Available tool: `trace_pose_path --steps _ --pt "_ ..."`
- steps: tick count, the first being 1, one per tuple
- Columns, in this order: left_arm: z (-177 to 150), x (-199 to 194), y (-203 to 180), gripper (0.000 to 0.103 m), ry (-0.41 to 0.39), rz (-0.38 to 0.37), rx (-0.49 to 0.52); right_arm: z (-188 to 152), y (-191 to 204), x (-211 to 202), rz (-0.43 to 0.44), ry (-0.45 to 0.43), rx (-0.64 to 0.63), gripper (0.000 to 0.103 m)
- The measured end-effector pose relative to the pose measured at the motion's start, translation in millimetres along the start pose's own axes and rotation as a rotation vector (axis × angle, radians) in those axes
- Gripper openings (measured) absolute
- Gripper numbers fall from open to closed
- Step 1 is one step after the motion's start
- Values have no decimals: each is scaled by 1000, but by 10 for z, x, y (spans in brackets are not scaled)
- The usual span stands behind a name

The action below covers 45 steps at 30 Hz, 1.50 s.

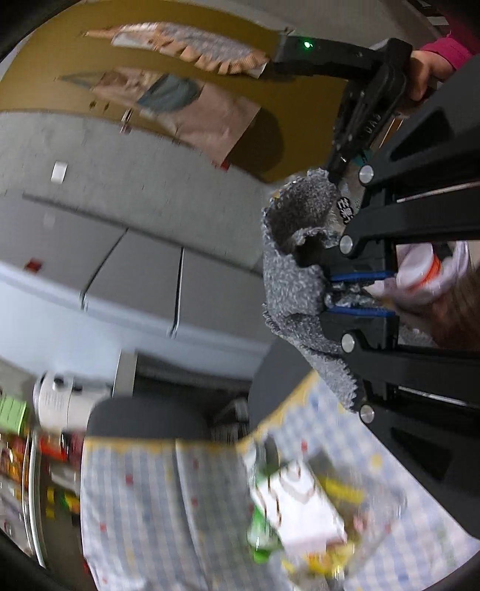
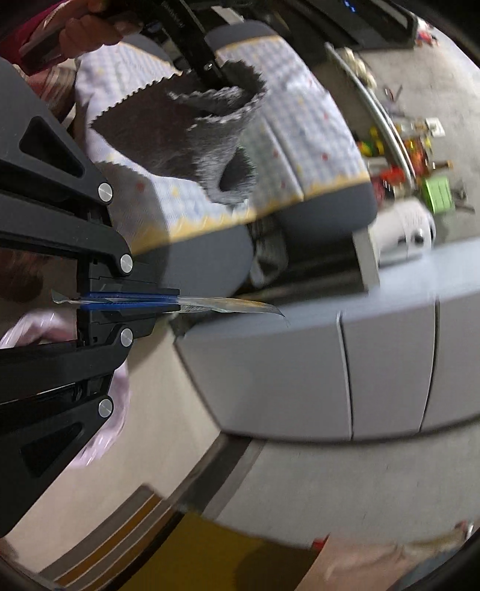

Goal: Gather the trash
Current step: 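Drop the plastic strip into the bin with the right gripper while the left gripper carries the grey cloth, then open the left gripper to drop the grey cloth into the bin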

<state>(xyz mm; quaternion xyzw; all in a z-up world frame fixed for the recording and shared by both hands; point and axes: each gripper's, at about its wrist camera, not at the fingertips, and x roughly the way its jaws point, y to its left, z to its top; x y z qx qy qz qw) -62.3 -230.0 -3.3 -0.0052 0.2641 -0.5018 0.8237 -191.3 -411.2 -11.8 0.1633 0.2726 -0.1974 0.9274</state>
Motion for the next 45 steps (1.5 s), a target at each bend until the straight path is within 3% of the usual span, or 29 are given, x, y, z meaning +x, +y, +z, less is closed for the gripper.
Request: trace_pose_path --steps 4,12,14,17,26,34,39,40,41,42,44,45 --pt "-127 187 -267 9 26 -66 26 -229 -346 -7 -80 41 40 4" --pt "-256 407 -267 9 80 -71 21 -616 -752 358 -186 159 108 8" --pt "-275 444 -264 9 92 -70 22 -648 -799 408 -215 169 114 19" --pt "-308 480 -270 9 106 -67 28 -657 -848 423 -227 174 126 25" --pt "-341 642 -545 9 156 -116 97 -443 -920 109 -224 64 152 25" --pt "-197 882 -1139 9 183 -249 198 -247 -1158 -282 -264 -47 192 25" --pt "-283 1194 -1345 10 263 -298 211 -256 -1380 -383 -294 -69 232 25" --pt "-320 1254 -1374 11 280 -295 219 -271 -1432 -383 -299 -67 243 25" --pt "-352 1293 -1384 20 293 -290 225 -284 -1460 -377 -301 -64 248 25" --pt "-395 1357 -1393 36 311 -284 229 -297 -1486 -365 -303 -60 253 25" --pt "-464 1450 -1368 52 325 -265 223 -328 -1520 -319 -303 -47 261 25" --pt "-483 1476 -1354 53 331 -261 220 -343 -1533 -298 -303 -40 263 25"
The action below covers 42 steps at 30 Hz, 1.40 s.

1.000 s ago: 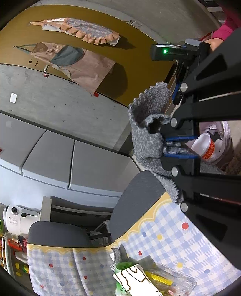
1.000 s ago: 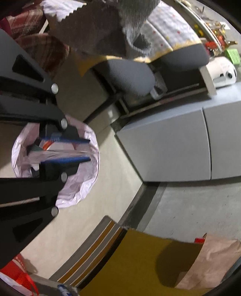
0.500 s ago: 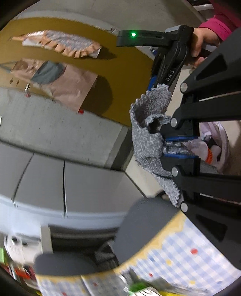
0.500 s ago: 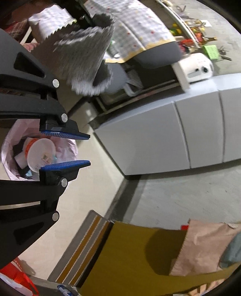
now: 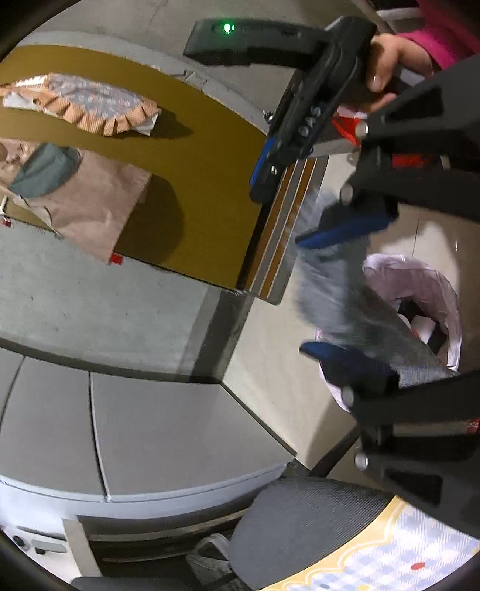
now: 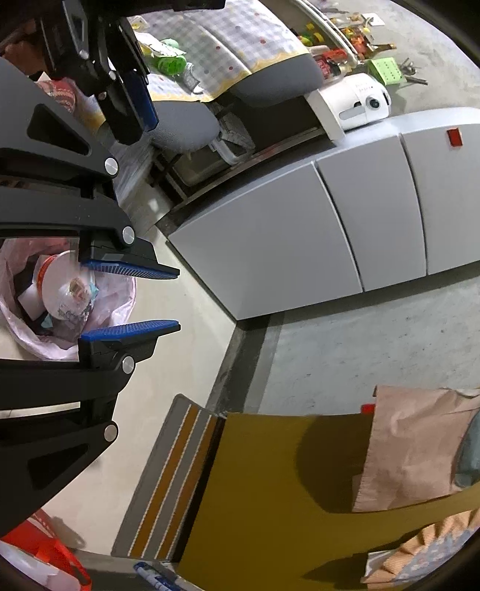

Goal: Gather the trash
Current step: 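Open the left gripper to drop the grey cloth into the bin, then move both grippers back over the trash on the chair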

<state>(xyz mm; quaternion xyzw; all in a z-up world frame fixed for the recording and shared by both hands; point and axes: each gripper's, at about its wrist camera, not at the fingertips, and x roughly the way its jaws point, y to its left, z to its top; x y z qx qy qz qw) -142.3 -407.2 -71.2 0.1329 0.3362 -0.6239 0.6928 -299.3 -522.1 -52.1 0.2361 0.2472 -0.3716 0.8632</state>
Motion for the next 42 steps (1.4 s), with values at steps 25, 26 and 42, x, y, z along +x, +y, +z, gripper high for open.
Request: trace_pose_path --steps 25,26,42 --pt "-722 -2018 1348 54 -185 662 -252 -34 1795 -9 326 38 -244 27" --pt "-787 -2147 1426 54 -190 693 -269 -38 1918 -16 347 40 -262 28" --pt "-1481 -3487 2822 83 -225 1020 -596 -264 3775 88 589 122 -532 49"
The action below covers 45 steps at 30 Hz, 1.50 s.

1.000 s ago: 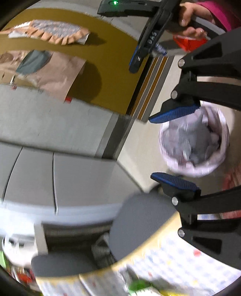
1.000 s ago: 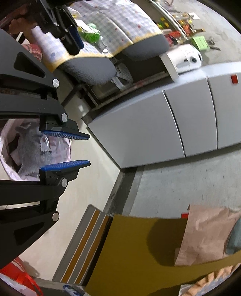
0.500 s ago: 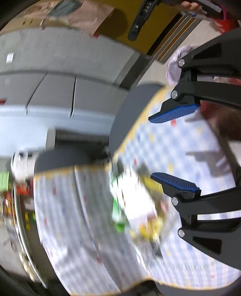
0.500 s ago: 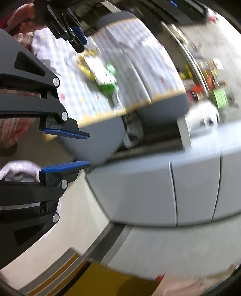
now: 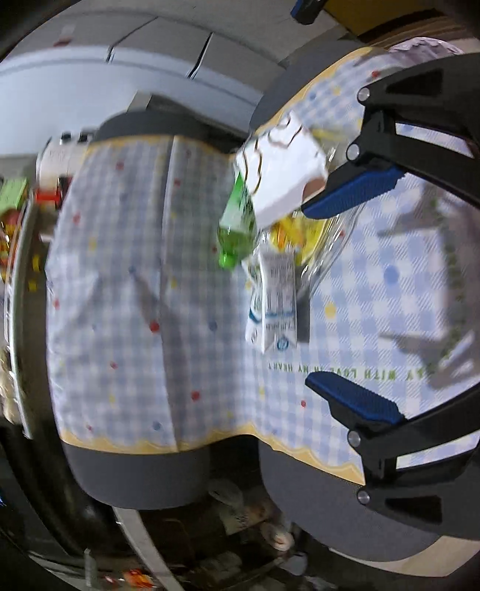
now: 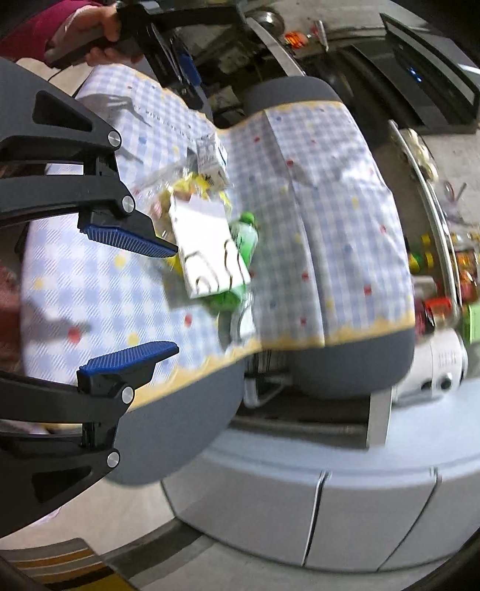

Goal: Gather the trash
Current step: 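Move both grippers back over the trash on the chair, then grasp the white milk carton with the left gripper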

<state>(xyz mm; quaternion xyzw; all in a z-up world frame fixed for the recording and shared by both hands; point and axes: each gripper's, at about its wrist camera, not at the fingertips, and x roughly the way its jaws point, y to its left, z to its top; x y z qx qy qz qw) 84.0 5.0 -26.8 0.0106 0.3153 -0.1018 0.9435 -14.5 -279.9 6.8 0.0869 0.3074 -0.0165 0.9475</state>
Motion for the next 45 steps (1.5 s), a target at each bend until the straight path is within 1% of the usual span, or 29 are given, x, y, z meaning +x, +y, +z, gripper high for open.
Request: trace_pose_path --steps 2,4,8,11,14,16,19,22,23,26,28,29,30,31,32,33,34,36,38,40,41,45 --pt "62 178 25 85 19 5 -12 64 105 119 18 8 -3 49" --pt "100 315 -6 85 28 4 -12 125 173 235 38 18 1 49" --pt "263 687 -160 86 47 29 -13 201 222 389 48 27 3 49" --pt "295 966 -253 86 89 61 17 254 208 481 45 32 11 49" --pt "244 1081 -236 86 120 83 23 279 192 534 37 36 6 49" --pt "205 1079 -140 86 122 88 6 286 182 577 34 41 4 49" --pt "131 992 144 86 124 122 -36 272 183 636 43 50 5 49" --pt "71 948 431 86 145 177 -68 260 236 668 55 54 -4 49" --pt "43 936 548 86 157 206 -78 259 259 680 59 55 -6 49" --pt "4 880 764 85 175 240 -111 267 338 710 73 56 -13 49" --pt "11 808 802 85 163 237 -119 274 393 727 79 55 -20 49" --pt "30 755 793 85 150 223 -121 278 413 736 83 55 -22 49" --pt "48 717 773 86 135 196 -127 283 425 742 85 55 -23 49" --pt "75 673 731 86 117 149 -137 286 442 748 88 55 -24 49" --pt "103 656 674 89 111 113 -142 287 454 753 90 55 -26 49" --pt "126 675 619 95 109 97 -141 282 457 752 90 54 -27 49" --pt "165 706 545 97 107 91 -135 281 462 755 90 55 -28 49" --pt "227 826 410 97 121 109 -120 281 461 756 88 55 -26 49" --pt "281 1013 336 97 152 118 -134 277 452 765 83 56 -23 49" --pt "303 1155 312 97 180 137 -149 267 422 783 76 62 -21 50" --pt "324 1242 294 97 199 160 -155 262 410 794 72 64 -21 51" --pt "372 1407 294 96 237 184 -185 233 309 862 59 76 -1 52"
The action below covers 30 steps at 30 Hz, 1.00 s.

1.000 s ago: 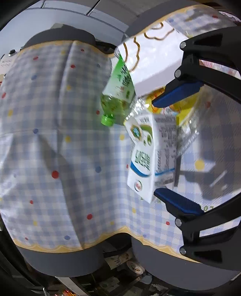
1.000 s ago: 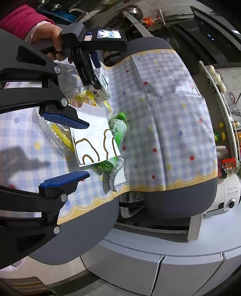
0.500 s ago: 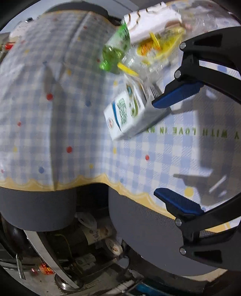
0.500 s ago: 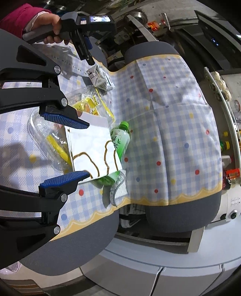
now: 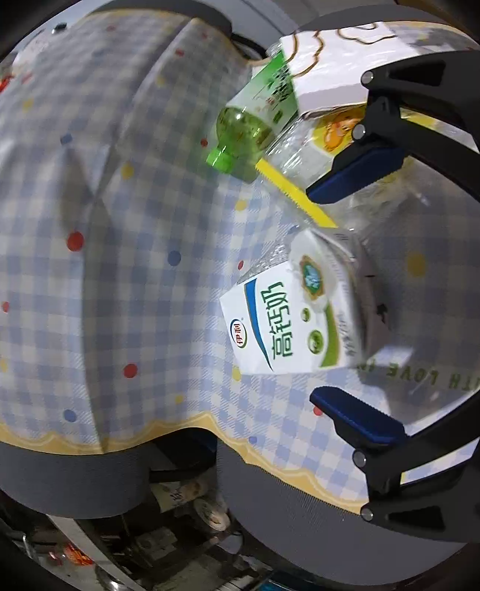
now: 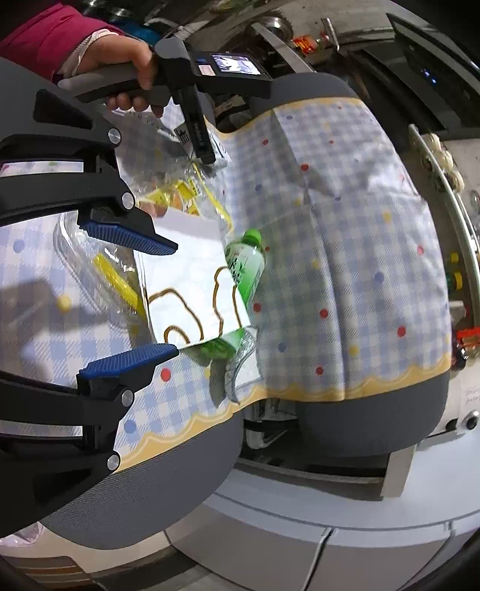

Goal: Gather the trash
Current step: 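Grasp the white milk carton with the left gripper, then grasp the white paper sheet with the right gripper while the left gripper holds the carton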

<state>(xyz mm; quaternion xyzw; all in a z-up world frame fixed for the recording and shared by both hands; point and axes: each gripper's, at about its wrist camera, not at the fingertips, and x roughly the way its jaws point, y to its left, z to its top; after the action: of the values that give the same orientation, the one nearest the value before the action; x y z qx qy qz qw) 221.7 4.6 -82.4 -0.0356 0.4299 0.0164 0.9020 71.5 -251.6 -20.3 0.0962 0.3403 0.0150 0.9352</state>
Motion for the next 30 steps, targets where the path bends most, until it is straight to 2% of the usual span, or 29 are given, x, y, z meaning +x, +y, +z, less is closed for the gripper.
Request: trace_pose_path --steps 1,2,3,7,14,18,24,25,26,27,29,30 --pt "17 30 0 96 3 4 -6 -12 -34 23 -1 4 11 52" --pt "25 52 6 91 3 11 -10 -19 -55 37 -2 7 17 52" --pt "26 66 15 81 -2 21 -9 -25 -78 51 -4 9 21 52" --pt "-50 -45 116 80 -53 24 -8 -57 -169 120 -2 23 41 51" --pt "-290 -652 278 79 -197 -90 24 -99 -339 343 35 69 113 49" --pt "-410 -862 177 79 -223 -151 66 -86 -438 518 59 90 165 49" --pt "-489 -960 -104 79 -234 -206 134 -83 -657 878 162 160 318 49" --pt "-500 -967 -130 79 -233 -214 141 -83 -677 911 180 167 335 42" --pt "-505 -969 -170 79 -231 -216 149 -77 -691 942 197 174 354 31" --pt "-521 -982 -185 79 -231 -217 153 -67 -698 952 214 173 368 28" --pt "-529 -1009 -222 79 -229 -224 162 -25 -693 924 250 158 387 12" --pt "-533 -1031 -229 79 -232 -223 165 10 -678 879 262 140 385 9"
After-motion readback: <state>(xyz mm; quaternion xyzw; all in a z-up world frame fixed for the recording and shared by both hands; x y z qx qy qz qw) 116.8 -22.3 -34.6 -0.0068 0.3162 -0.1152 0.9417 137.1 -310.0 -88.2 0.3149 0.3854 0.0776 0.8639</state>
